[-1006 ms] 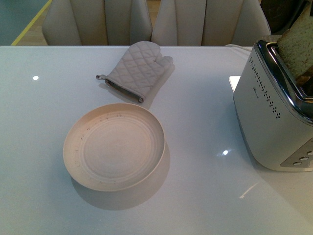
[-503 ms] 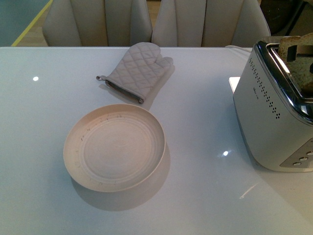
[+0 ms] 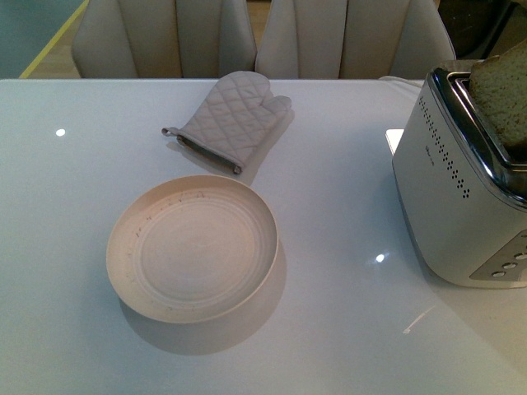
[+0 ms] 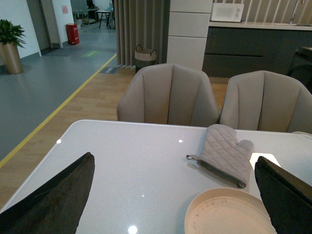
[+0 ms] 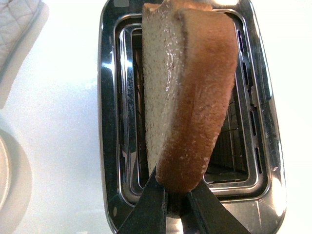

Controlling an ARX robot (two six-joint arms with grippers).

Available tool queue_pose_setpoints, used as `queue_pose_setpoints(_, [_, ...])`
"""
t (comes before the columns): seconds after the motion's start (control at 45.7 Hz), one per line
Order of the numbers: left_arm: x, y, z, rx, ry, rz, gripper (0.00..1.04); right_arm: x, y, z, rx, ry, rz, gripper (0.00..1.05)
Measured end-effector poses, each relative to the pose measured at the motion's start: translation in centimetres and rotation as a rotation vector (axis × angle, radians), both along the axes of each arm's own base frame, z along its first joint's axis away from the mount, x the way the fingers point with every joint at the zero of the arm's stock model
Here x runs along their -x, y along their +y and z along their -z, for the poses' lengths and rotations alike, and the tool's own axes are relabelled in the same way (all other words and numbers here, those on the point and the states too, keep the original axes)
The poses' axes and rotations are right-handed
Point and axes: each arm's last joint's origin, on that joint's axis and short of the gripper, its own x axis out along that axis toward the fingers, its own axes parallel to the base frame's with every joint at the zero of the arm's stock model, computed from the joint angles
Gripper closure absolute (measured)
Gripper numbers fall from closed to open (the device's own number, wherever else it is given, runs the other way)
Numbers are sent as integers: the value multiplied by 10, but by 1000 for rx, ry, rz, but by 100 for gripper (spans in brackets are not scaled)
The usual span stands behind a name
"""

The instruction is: Put bread into toaster

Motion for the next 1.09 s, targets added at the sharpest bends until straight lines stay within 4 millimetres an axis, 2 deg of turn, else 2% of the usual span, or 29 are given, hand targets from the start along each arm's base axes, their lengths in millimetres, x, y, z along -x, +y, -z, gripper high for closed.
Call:
queue_pose_setpoints(0.175, [0,0,0,0,0,0,7,-5,-7,-19,3,39,-51,102])
queue_pose_setpoints(0.394, [0,0,0,0,0,0,7,-4,-13,-22,-4,89,-83,102])
queue_pose_setpoints(0.547, [0,0,0,0,0,0,7,-4,-12,-19,-31,127,-116,102])
queue_pose_setpoints(0.766, [0,0,0,0,0,0,7,-25,-5,-1,21,158,-104,102])
queue_pose_setpoints(1.028, [0,0,0,0,0,0,7,-35,-6,13,36,162,-85,102])
queue_pose_setpoints(1.094, [0,0,0,0,0,0,7,-37,-6,10,35,128,-85,90])
